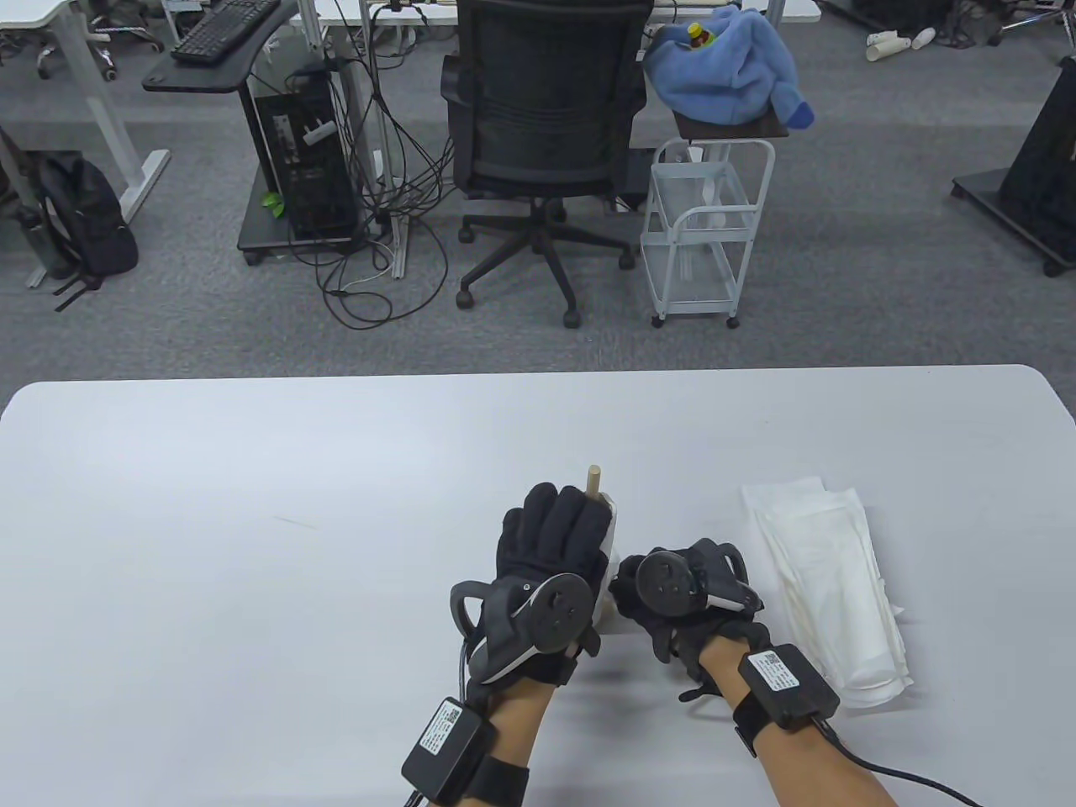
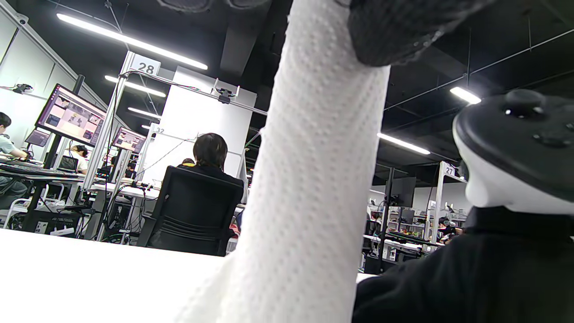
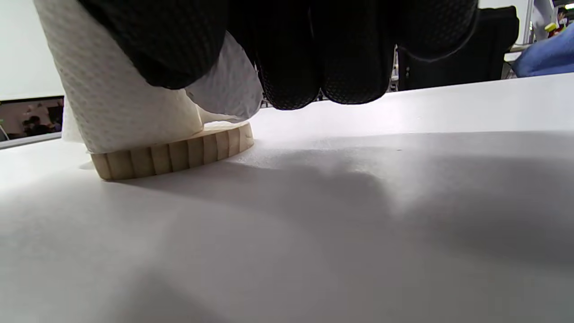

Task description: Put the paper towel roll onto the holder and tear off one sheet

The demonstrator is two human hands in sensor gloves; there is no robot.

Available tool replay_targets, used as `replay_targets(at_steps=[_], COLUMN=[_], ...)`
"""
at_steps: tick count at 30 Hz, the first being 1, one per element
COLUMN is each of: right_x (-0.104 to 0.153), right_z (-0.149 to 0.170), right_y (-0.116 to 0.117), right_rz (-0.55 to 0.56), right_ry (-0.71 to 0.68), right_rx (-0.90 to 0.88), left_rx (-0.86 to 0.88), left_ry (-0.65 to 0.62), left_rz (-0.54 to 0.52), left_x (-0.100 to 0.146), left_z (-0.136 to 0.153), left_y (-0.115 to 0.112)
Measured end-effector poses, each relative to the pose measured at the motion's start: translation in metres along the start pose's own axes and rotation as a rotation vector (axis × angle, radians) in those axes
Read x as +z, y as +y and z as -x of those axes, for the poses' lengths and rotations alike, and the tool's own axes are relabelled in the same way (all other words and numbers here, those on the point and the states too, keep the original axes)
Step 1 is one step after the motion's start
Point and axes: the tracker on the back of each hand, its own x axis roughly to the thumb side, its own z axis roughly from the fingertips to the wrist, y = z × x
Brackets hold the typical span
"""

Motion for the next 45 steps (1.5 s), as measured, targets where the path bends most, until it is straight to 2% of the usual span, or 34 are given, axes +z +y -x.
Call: replay_targets(at_steps=[2, 5, 8, 11, 21, 35, 45], right_x=[-0.001, -0.004, -0.002, 0.0, 0.014, 0.031, 0.038], right_z=[-0.005, -0.015, -0.022, -0.017, -0.006, -0.001, -0.001], right_y=[-0.001, 0.011, 0.009, 0.009, 0.008, 0.008, 0.009], right_rz=[-0.027, -0.207, -0.197, -0.203, -0.211, -0.215, -0.217], right_ry=[-0.003, -0.017, -0.073, -0.041, -0.015, -0.001, 0.018], right_rx=[0.061, 0.301, 0.37, 0.282, 0.196, 0.126, 0.08], left_rx=[0.0, 0.005, 0.004, -0.003, 0.011, -0.083, -0.081], left_ry=[0.0, 0.003, 0.004, 0.002, 0.029, 0.002, 0.003], left_rz=[0.0, -0.001, -0.002, -0.003, -0.013, -0.033, -0.032], left_x=[0.0, 0.0, 0.0, 0.0, 0.0, 0.0, 0.0], left_z=[0.0, 0.001, 0.001, 0.001, 0.009, -0.004, -0.005], left_y=[0.0, 0.0, 0.0, 0.001, 0.002, 0.0, 0.0])
